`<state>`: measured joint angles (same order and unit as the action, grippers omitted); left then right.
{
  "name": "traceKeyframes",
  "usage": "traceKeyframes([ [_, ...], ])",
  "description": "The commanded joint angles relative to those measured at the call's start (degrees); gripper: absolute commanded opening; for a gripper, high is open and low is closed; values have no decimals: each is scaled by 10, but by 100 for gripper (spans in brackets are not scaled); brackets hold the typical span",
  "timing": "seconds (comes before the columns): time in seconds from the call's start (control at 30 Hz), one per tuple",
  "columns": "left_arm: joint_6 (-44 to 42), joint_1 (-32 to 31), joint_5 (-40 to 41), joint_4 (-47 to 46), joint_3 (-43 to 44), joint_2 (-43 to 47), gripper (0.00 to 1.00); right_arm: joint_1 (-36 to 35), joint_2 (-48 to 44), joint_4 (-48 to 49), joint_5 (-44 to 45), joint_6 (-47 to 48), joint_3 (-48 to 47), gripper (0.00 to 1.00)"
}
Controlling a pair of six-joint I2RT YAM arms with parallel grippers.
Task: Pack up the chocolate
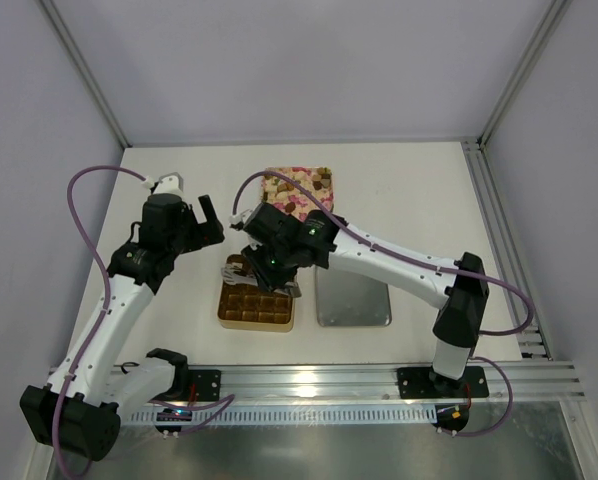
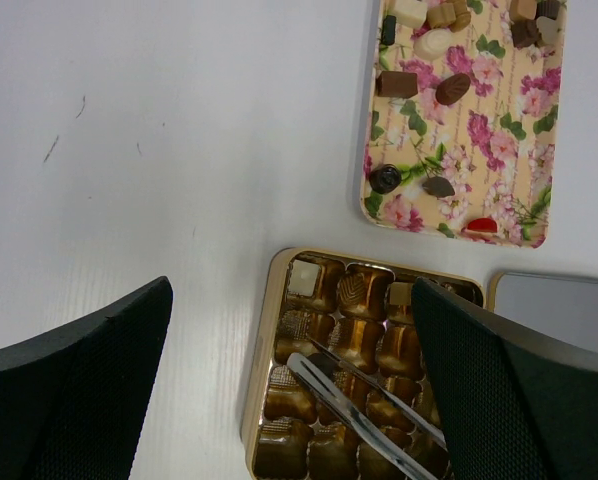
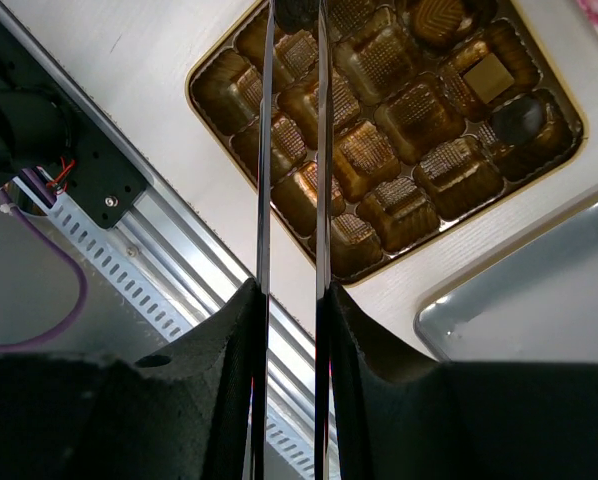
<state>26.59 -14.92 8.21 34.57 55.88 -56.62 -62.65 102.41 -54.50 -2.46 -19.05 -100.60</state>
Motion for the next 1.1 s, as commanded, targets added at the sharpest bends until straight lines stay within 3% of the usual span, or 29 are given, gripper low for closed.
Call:
traceKeyframes([
  [0.0, 0, 1, 7, -5, 3, 9, 100, -8, 4, 21, 10, -13, -7, 32],
  [0.4, 0, 1, 7, -5, 2, 6, 100, -12, 18, 24, 15, -12, -7, 33],
  [1.07, 0, 1, 8, -6, 3, 6, 100, -13, 21, 19, 22, -7, -18, 43],
])
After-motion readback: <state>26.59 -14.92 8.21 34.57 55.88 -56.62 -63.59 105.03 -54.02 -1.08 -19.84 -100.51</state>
